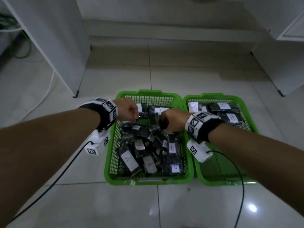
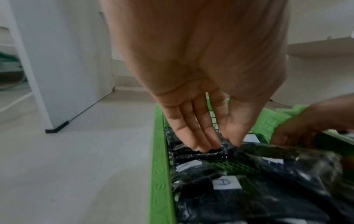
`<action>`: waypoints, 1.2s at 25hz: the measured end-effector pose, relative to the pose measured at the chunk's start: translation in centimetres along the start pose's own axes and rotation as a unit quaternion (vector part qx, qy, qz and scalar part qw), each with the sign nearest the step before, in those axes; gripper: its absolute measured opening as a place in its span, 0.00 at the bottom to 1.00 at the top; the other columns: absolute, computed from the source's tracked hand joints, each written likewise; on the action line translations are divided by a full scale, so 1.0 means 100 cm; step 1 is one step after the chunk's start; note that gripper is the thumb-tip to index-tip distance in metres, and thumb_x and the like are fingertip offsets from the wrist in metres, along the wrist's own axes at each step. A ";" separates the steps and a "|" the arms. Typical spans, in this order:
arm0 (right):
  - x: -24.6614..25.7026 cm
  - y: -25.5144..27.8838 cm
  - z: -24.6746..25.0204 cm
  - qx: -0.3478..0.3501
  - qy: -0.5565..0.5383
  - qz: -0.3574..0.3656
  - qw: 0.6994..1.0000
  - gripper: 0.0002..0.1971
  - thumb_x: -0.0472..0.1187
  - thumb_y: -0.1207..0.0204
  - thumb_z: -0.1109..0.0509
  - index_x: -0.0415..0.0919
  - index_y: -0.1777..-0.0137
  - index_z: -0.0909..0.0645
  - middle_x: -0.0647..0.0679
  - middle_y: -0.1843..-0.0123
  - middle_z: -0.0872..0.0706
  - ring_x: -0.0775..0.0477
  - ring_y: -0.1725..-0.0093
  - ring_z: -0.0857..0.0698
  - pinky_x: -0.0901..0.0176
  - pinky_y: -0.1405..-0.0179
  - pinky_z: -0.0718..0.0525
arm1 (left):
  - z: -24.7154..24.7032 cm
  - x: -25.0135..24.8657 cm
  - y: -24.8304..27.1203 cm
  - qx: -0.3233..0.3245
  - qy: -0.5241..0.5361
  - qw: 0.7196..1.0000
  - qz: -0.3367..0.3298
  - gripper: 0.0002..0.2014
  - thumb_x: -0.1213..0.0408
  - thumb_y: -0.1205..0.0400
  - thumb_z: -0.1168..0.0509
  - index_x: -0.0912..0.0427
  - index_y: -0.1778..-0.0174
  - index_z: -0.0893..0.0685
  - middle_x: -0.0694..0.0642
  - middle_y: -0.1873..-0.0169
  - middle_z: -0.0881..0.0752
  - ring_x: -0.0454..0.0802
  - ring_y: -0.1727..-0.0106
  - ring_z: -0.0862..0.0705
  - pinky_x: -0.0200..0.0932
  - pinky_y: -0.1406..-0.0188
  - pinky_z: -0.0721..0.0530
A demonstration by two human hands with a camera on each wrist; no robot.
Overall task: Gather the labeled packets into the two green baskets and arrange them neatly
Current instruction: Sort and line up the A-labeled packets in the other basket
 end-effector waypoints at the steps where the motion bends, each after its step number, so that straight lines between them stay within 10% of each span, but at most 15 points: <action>1: 0.003 0.001 0.004 -0.020 -0.016 -0.002 1.000 0.06 0.35 0.28 0.25 0.41 0.52 0.13 0.46 0.53 0.13 0.43 0.53 0.12 0.57 0.62 0.18 | -0.003 -0.004 0.000 0.012 -0.014 1.000 -0.005 0.06 0.61 0.25 0.23 0.51 0.53 0.09 0.45 0.59 0.10 0.41 0.57 0.15 0.35 0.58 0.19; 6: 0.014 0.012 0.007 0.044 -0.006 0.000 0.999 0.09 0.47 0.30 0.22 0.45 0.65 0.17 0.48 0.64 0.15 0.46 0.63 0.15 0.61 0.69 0.22 | -0.021 -0.027 0.000 0.013 -0.057 0.997 -0.048 0.09 0.53 0.25 0.24 0.53 0.56 0.11 0.48 0.59 0.11 0.48 0.53 0.14 0.43 0.50 0.15; 10: 0.007 0.027 -0.006 0.127 0.007 0.004 0.992 0.18 0.51 0.38 0.12 0.42 0.54 0.11 0.49 0.64 0.09 0.47 0.62 0.09 0.58 0.69 0.17 | -0.040 -0.050 0.006 0.068 -0.092 0.991 -0.075 0.15 0.49 0.24 0.26 0.59 0.60 0.11 0.54 0.63 0.10 0.50 0.59 0.14 0.40 0.63 0.20; 14: -0.008 0.045 0.013 0.139 -0.215 -0.004 0.967 0.10 0.41 0.23 0.21 0.36 0.47 0.11 0.43 0.57 0.05 0.44 0.58 0.06 0.55 0.62 0.10 | -0.041 -0.067 0.013 0.155 0.129 0.979 -0.015 0.11 0.57 0.20 0.29 0.62 0.52 0.11 0.56 0.60 0.07 0.51 0.59 0.10 0.43 0.60 0.14; 19: -0.021 0.051 0.026 0.036 -0.506 -0.043 0.861 0.13 0.32 0.21 0.24 0.30 0.39 0.17 0.34 0.48 0.07 0.37 0.51 0.06 0.46 0.50 0.07 | -0.022 -0.066 0.025 0.169 0.244 0.955 0.014 0.15 0.65 0.20 0.28 0.67 0.40 0.15 0.69 0.49 0.10 0.59 0.51 0.09 0.50 0.46 0.10; 24: 0.005 0.059 -0.012 0.007 -0.119 0.036 0.992 0.19 0.32 0.26 0.24 0.44 0.36 0.13 0.52 0.52 0.10 0.50 0.58 0.10 0.59 0.60 0.11 | -0.007 -0.025 0.026 0.074 0.088 0.992 0.051 0.07 0.68 0.19 0.28 0.63 0.46 0.12 0.63 0.58 0.10 0.53 0.63 0.12 0.43 0.64 0.11; 30: 0.022 0.056 -0.041 0.014 0.138 0.055 0.989 0.27 0.60 0.30 0.19 0.41 0.43 0.19 0.48 0.49 0.15 0.45 0.52 0.16 0.54 0.54 0.16 | -0.003 0.000 0.036 0.108 -0.033 0.991 0.077 0.11 0.58 0.23 0.24 0.53 0.46 0.13 0.53 0.59 0.09 0.52 0.58 0.10 0.41 0.64 0.16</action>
Point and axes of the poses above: each hand's wrist, its own y-axis away from the middle knuckle, its own z-axis out of the back of the hand, x = y × z, the point moved 4 cm from there along -y, towards the middle knuckle
